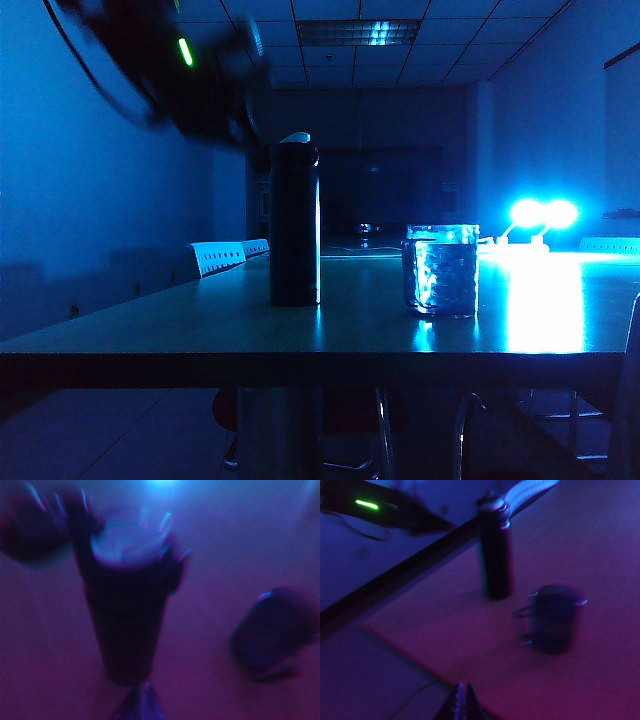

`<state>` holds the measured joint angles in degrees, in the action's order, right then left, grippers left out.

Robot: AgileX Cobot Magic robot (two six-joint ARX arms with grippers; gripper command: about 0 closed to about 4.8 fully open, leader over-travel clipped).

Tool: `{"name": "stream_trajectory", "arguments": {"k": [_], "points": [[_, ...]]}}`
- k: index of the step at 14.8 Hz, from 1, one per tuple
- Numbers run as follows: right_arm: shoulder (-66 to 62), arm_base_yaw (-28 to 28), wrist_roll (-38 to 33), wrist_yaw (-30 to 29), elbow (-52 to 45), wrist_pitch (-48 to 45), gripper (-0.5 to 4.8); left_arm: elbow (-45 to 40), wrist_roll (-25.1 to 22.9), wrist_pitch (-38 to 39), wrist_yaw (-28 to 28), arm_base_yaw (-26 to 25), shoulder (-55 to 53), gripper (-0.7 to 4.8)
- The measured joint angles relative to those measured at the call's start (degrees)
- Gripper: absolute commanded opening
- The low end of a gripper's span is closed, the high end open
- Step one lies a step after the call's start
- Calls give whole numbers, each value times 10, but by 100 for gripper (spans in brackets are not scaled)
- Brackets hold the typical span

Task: Pick up the black thermos cup, pour some water from it into the cup, and then put the thermos cup back on the table.

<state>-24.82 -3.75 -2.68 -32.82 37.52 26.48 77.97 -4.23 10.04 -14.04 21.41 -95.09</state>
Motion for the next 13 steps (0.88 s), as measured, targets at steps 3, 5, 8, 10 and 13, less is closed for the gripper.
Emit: {"name": "stream_trajectory", "arguments": {"k": [3, 5, 8, 10, 13], "points": [[48, 1, -3, 134, 0, 0, -1, 0, 2, 59, 14, 9, 110, -6], [104, 1, -3, 182, -19, -14, -1, -19, -9, 78, 60, 35, 194, -6], [233, 1, -3, 186, -113, -26, -1, -97, -15, 77, 108, 72, 329, -6], [241, 2, -3, 198, -141, -5, -1, -168, -8, 76, 128, 75, 411, -6], [246, 2, -3, 212, -181, 14, -1, -278, 14, 78, 160, 75, 523, -6]]}}
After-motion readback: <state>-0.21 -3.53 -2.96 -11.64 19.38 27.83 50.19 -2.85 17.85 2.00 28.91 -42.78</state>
